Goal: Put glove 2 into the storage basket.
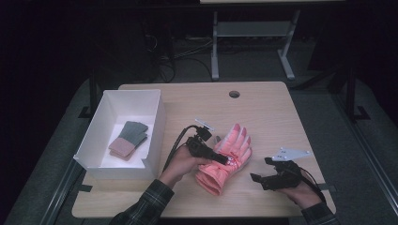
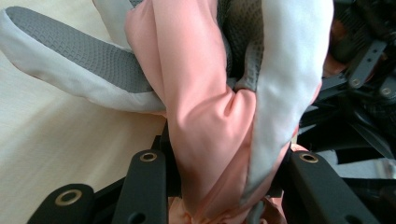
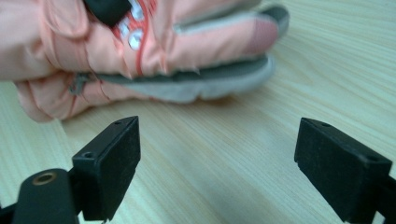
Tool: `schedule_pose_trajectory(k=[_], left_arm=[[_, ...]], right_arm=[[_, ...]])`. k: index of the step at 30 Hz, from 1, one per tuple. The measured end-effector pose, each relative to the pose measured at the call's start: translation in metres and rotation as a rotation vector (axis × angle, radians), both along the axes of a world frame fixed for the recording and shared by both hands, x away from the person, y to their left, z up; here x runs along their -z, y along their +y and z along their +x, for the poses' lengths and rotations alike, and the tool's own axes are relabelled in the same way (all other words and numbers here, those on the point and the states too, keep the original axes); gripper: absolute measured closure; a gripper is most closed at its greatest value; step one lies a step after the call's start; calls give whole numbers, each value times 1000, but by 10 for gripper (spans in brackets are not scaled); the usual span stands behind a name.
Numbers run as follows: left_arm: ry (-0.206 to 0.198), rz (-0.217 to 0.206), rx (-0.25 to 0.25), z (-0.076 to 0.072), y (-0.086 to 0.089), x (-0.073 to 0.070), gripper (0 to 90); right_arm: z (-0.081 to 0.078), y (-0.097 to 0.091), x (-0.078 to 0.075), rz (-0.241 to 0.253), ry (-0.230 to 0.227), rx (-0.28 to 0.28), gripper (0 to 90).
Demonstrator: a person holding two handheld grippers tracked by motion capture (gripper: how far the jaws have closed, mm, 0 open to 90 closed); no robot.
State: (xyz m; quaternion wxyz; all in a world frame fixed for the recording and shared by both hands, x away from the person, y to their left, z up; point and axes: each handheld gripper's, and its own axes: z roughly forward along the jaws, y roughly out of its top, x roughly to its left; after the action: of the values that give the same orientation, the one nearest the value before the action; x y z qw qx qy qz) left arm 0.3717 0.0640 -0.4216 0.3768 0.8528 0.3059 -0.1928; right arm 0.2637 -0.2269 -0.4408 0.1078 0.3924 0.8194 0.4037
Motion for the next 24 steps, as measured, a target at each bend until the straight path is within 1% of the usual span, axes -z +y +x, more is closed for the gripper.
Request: schedule_pose_trajectory(k=[2, 3, 6, 8, 13, 17, 18, 24], left_arm=[[-18, 8, -4, -1, 2, -5, 620], [-32, 9, -15, -1, 3, -8, 620], [-53, 25, -25, -1, 7, -16, 620], [-60, 22, -47, 0, 12, -24, 620], [-92, 19, -82, 4, 26, -48, 619], [-119, 18, -107, 6, 36, -68, 619], [-130, 27, -101, 7, 39, -73, 619], [-165, 25, -134, 6, 53, -99, 618]], right_arm=[[1, 0, 1, 2, 0, -1, 142], [1, 0, 2, 0, -1, 0, 142], [2, 2, 4, -4, 3, 2, 142], [2, 2, 5, -7, 7, 4, 142], [3, 4, 8, -9, 8, 8, 141], [4, 4, 10, -15, 0, 7, 140], [4, 5, 10, -15, 2, 7, 140], [5, 6, 13, -27, 8, 8, 140]])
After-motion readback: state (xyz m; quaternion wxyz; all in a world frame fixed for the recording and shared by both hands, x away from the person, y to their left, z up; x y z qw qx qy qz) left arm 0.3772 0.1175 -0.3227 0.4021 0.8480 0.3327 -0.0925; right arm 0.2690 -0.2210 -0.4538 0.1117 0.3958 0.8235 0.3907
